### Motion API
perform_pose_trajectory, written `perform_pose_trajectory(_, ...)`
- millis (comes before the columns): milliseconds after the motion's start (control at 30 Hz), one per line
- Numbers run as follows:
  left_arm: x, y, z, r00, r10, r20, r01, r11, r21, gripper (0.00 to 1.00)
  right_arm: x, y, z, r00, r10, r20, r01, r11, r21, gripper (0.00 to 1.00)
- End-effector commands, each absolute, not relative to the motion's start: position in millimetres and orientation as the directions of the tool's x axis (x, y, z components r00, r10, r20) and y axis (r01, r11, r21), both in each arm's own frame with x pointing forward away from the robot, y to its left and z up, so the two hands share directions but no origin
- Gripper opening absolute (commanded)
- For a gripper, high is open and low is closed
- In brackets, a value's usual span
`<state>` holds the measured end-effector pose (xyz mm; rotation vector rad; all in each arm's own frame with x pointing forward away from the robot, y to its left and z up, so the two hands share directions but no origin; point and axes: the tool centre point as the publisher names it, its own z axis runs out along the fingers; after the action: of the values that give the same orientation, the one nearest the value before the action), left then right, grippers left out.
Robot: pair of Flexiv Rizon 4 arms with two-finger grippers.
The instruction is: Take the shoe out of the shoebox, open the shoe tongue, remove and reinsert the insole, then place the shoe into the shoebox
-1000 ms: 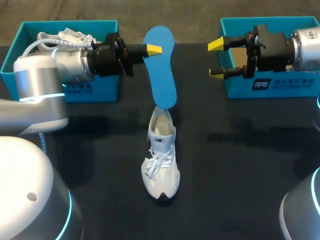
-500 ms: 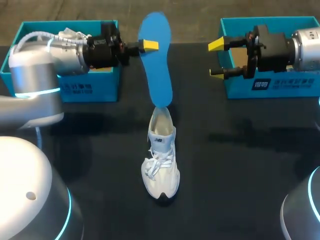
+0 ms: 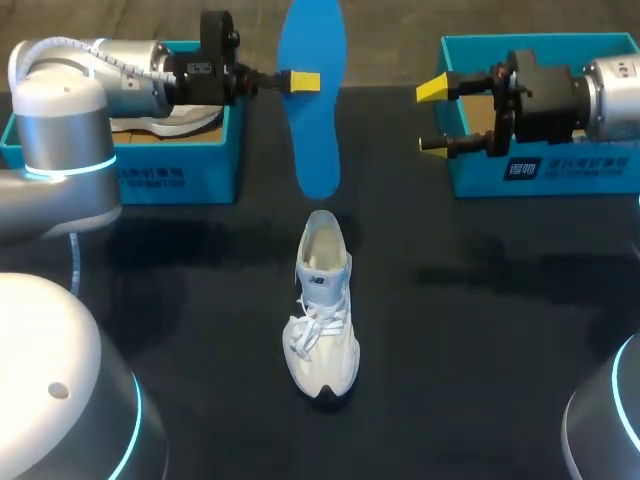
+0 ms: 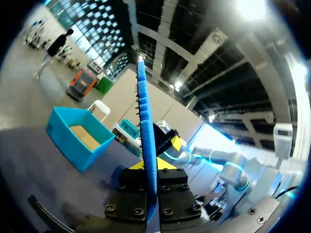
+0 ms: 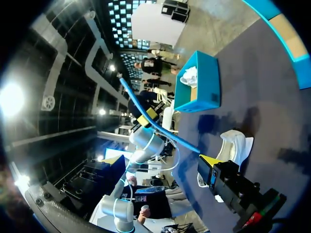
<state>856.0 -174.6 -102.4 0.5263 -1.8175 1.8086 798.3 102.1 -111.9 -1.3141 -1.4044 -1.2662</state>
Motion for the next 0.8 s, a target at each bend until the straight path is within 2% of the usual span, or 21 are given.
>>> perform_pose_trajectory(33, 856.6, -170.9, -98.4, -0.994, 0.038, -0.106, 0.11, 0.114, -0.987, 0.0, 798.5, 103.5, -112.5, -0.125, 0.173, 0.977, 0.99, -0.049, 0.135, 1.0)
perform_pose_trajectory(667, 856.6, -170.9, -98.4, -0.994, 0.038, -0.106, 0.11, 0.114, -0.987, 0.0, 798.5, 103.5, -112.5, -0.125, 0.173, 0.977, 0.99, -0.049, 0.135, 1.0)
perform_pose_trajectory(733, 858.7, -170.2, -104.1, -0.958, 0.076, -0.275, 0.283, 0.127, -0.951, 0.0, 798.5, 103.5, -112.5, -0.125, 0.173, 0.977, 0.99, -0.049, 0.135, 1.0)
perform_pose_trajectory(800, 862.0, -170.2, -104.3, -0.943, 0.028, -0.332, 0.333, 0.06, -0.941, 0.0, 798.5, 103.5, -112.5, -0.125, 0.173, 0.977, 0.99, -0.049, 0.135, 1.0)
